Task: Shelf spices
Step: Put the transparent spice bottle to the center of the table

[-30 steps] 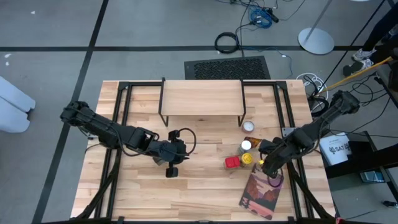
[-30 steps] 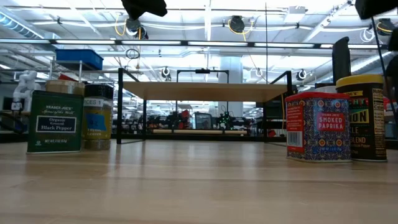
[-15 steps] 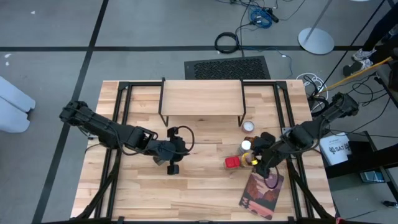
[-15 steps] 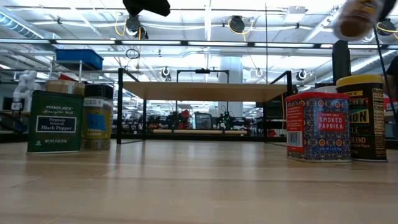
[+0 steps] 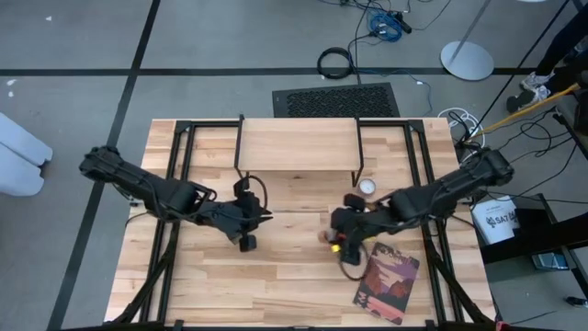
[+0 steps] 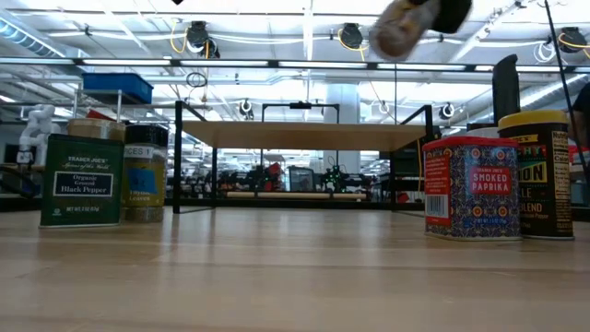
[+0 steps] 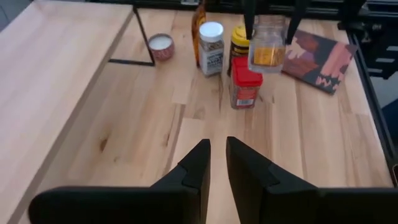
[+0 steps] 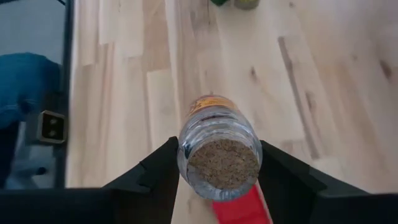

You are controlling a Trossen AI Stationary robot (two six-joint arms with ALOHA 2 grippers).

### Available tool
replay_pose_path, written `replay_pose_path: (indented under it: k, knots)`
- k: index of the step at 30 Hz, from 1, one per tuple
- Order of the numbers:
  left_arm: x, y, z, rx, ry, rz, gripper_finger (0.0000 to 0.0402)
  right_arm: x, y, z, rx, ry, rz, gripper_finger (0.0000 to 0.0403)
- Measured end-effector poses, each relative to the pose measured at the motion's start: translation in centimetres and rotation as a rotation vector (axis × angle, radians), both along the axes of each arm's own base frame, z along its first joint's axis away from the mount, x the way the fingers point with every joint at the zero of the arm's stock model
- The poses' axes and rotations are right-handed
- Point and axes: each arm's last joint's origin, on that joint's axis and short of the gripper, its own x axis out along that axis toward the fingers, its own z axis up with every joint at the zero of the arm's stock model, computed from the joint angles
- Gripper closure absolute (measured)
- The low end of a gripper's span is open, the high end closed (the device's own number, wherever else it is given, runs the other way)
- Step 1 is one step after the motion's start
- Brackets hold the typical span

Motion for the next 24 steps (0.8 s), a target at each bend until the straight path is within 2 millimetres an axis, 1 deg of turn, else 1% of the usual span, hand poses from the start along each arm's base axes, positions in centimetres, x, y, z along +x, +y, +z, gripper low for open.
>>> replay_pose_path:
  k: [6, 11, 17, 24]
  knots:
    - [-1.0, -0.5, -0.1, -0.015, 0.031, 0.023, 0.034, 4.1, -0.2, -1.0, -0.07, 0.019, 0.051, 0.022]
    - [-1.5, -0.9, -0.3, -0.012, 0.044, 0.054, 0.034, 6.6, -0.2, -3.1, -0.068, 0.084, 0.068, 0.022]
    - [-1.8, -1.5, -0.4, 0.009, 0.045, 0.059, 0.034, 8.5, -0.1, -5.9, -0.059, 0.153, 0.058, 0.022]
    - [-2.2, -1.7, -0.5, -0.007, 0.061, 0.077, 0.034, 9.6, -0.5, -8.4, -0.056, 0.211, 0.012, 0.022]
